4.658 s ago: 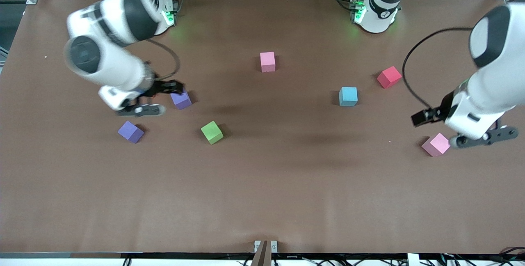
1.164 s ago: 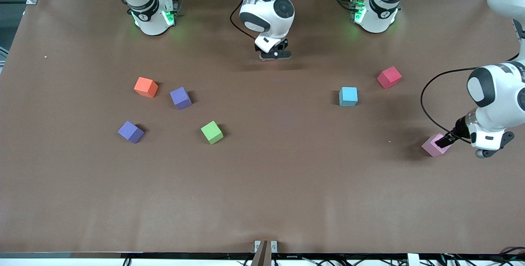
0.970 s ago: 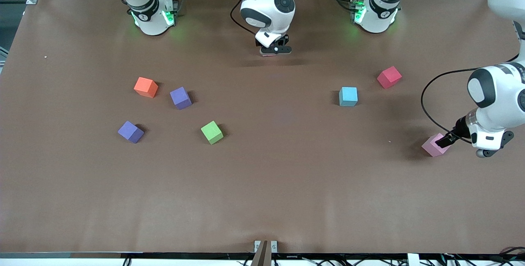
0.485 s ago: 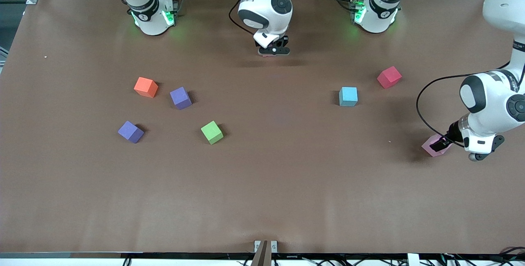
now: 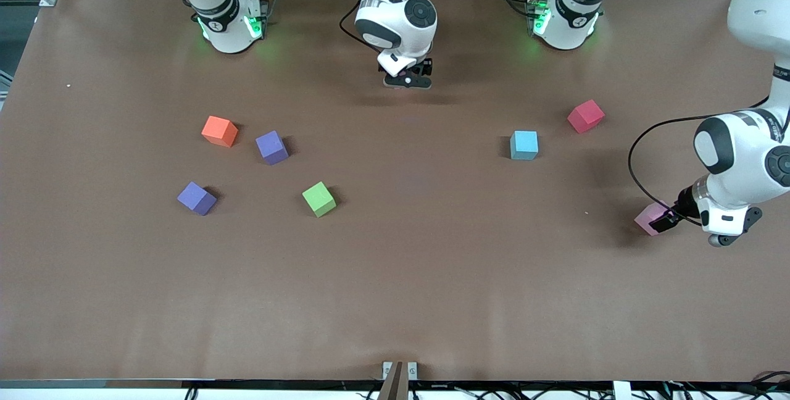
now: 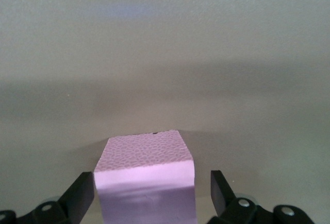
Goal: Arrange blocks into number 1
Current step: 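Lift the lavender cube with the left gripper while the right gripper grasps green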
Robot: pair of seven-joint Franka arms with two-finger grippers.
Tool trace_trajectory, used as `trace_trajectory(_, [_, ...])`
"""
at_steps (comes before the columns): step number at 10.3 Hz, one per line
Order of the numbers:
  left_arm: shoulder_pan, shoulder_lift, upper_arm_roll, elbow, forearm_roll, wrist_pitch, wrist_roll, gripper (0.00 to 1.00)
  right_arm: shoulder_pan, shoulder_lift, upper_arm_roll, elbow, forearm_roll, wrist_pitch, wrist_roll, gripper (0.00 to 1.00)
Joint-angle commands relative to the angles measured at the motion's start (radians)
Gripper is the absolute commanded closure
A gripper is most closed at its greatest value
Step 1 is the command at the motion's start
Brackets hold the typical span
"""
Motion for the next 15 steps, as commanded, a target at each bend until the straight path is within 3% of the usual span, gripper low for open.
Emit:
trace_trajectory(1, [0.024,0.035,-0.012,0.029,0.024,0.004,-0.030,0.00,-0.038,-0.051,0.019,0.079,-0.007,-0.137,0.022,0.00])
trace_trajectory(4, [0.027,0.039,-0.024,0.029,0.024,0.005,-0.033,0.00,-0.151,-0.104,0.001,0.147,0.020,-0.173,-0.099,0.00])
trace_trajectory(5, [0.027,0.039,-0.026,0.029,0.024,0.004,-0.031,0.00,-0.186,-0.126,-0.031,0.160,0.022,-0.175,-0.166,0.00])
trace_trajectory(7, [0.026,0.038,-0.044,0.027,0.030,0.004,-0.030,0.40,-0.217,-0.142,-0.116,0.198,0.022,-0.210,-0.316,0.00])
trace_trajectory(8, [0.024,0.039,-0.056,0.026,0.030,0.004,-0.030,0.51,-0.251,-0.145,-0.137,0.219,0.022,-0.240,-0.436,0.00])
trace_trajectory(10, [0.011,0.026,-0.084,0.011,0.033,0.004,-0.033,0.57,-0.262,-0.146,-0.223,0.224,0.020,-0.250,-0.684,0.00])
trace_trajectory(12, [-0.044,-0.083,-0.096,-0.076,0.034,-0.004,-0.045,0.57,-0.306,-0.139,-0.257,0.226,0.022,-0.233,-0.899,0.00])
trace_trajectory(15, [-0.146,-0.334,-0.128,-0.253,0.036,-0.050,-0.053,0.57,-0.338,-0.105,-0.297,0.220,0.022,-0.158,-1.114,0.00])
